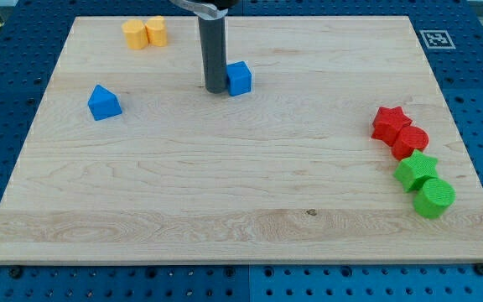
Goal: Push the blue cube into red star
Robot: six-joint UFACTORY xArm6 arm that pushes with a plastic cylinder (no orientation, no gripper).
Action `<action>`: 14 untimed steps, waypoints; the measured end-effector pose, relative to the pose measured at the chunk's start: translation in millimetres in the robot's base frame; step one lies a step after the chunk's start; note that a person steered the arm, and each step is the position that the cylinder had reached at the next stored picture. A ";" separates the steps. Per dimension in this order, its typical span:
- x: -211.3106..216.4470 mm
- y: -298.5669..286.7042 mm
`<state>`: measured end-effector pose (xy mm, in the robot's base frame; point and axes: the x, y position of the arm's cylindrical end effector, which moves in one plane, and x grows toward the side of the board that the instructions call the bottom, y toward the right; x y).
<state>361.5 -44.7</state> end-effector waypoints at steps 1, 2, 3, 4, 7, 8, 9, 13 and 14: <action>-8.7 2.3; -8.7 18.1; -8.7 26.9; -8.7 46.6; 0.2 68.7; -7.1 70.2; -7.4 82.9; -37.7 84.7; -32.8 117.2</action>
<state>328.7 72.5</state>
